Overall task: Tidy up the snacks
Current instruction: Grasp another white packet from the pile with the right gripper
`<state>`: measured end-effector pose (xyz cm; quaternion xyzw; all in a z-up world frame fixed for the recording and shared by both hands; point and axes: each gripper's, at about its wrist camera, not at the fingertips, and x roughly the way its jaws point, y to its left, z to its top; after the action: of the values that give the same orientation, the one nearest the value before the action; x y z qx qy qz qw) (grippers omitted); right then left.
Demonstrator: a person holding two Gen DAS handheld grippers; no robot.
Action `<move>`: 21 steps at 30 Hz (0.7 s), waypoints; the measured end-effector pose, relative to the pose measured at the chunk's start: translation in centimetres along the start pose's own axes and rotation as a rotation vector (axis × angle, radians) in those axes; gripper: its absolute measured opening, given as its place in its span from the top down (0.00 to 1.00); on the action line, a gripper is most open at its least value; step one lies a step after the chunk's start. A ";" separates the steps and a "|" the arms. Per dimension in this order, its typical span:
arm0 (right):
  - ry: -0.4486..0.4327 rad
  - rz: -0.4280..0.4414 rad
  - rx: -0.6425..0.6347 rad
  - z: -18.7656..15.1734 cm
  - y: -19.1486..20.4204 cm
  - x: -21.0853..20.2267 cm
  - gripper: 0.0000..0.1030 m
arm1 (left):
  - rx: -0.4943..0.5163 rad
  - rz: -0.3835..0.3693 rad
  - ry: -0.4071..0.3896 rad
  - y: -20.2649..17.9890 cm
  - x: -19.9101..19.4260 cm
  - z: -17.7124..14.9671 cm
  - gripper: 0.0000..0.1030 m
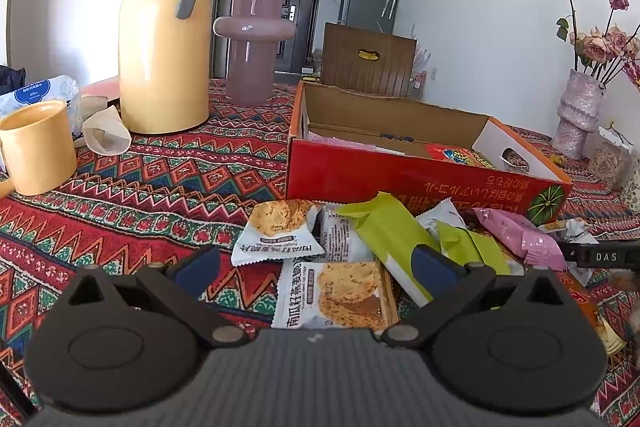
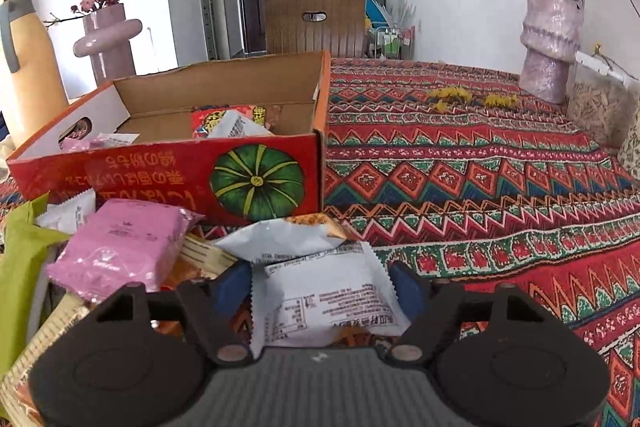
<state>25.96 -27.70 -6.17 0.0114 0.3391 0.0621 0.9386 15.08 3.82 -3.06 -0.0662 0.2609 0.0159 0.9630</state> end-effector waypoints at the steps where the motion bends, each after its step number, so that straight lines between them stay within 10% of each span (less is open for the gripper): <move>1: -0.004 -0.007 -0.011 -0.2 0.2 -0.1 0.30 | 0.000 0.000 0.000 0.0 0.0 0.0 0.00; 21: -0.237 -0.003 0.083 -2.2 0.1 -6.8 0.59 | -0.005 0.004 -0.001 0.1 0.0 -0.1 0.00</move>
<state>19.34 -28.47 -3.56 0.0571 0.2281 0.0446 0.9709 15.00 3.93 -3.17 -0.0679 0.2606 0.0183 0.9629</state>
